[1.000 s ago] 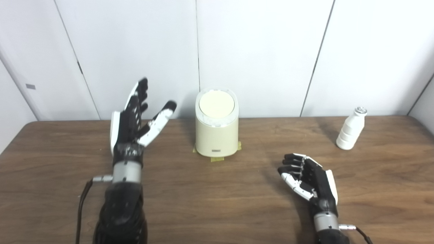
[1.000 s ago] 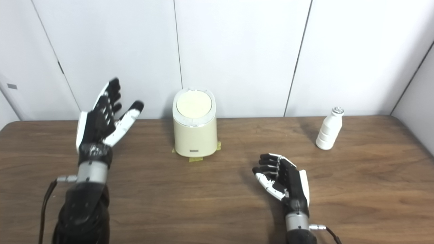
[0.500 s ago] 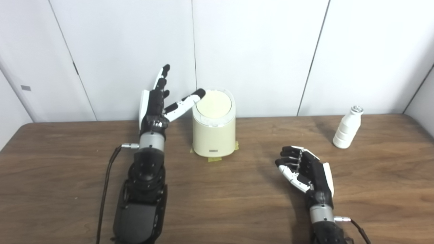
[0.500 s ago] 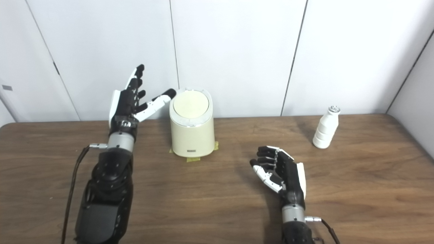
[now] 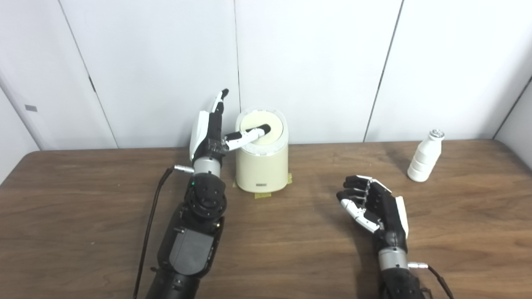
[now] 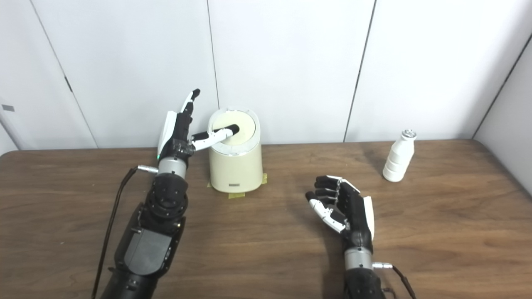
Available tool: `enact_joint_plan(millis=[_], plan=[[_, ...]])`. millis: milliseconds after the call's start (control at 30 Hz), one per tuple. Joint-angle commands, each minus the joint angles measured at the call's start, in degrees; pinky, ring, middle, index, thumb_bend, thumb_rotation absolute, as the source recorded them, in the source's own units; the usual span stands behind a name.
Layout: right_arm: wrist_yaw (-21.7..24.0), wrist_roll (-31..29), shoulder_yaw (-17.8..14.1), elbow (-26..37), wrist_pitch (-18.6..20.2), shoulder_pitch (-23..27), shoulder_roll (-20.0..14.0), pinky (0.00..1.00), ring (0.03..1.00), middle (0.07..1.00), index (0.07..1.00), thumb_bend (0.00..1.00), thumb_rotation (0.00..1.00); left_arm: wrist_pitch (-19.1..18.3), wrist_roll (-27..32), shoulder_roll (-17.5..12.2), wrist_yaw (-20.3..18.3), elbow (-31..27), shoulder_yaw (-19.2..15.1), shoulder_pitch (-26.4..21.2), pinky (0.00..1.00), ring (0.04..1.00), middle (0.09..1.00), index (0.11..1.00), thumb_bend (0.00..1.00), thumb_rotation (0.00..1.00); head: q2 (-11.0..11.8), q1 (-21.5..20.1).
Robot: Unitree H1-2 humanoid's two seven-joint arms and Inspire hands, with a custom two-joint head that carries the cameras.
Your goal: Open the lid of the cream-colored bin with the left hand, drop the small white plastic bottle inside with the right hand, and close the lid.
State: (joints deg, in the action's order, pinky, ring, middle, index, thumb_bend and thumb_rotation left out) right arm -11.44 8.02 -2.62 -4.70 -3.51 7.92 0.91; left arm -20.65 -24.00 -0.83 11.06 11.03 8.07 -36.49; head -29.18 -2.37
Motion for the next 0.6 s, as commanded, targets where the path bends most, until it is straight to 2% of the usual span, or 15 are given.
enact_joint_plan(millis=[0, 267, 567], plan=[[-0.33, 0.07, 0.06, -2.61, -3.05, -0.44, 0.1, 0.52, 0.6, 0.613, 0.59, 0.31, 0.16, 1.61, -1.7, -0.41, 0.94, 0.42, 0.5, -4.49, 0.95, 1.0, 1.0, 1.0, 0.91, 0.26, -0.04, -0.08], [-1.04, 1.34, 0.51, -2.68, -3.29, -0.75, 0.48, 0.52, 0.602, 0.612, 0.59, 0.31, 0.21, 2.4, -3.36, -1.12, 1.93, 4.23, 1.22, -5.47, 1.0, 1.0, 1.0, 1.0, 0.9, 0.17, 0.29, -0.99], [-0.95, 1.3, 0.51, -1.97, -2.37, -1.12, 0.75, 0.53, 0.611, 0.623, 0.601, 0.3, 0.21, 1.5, -4.5, -1.31, 2.41, 7.38, 1.49, -6.61, 1.0, 1.0, 1.0, 1.0, 0.87, 0.22, 0.22, -1.1]])
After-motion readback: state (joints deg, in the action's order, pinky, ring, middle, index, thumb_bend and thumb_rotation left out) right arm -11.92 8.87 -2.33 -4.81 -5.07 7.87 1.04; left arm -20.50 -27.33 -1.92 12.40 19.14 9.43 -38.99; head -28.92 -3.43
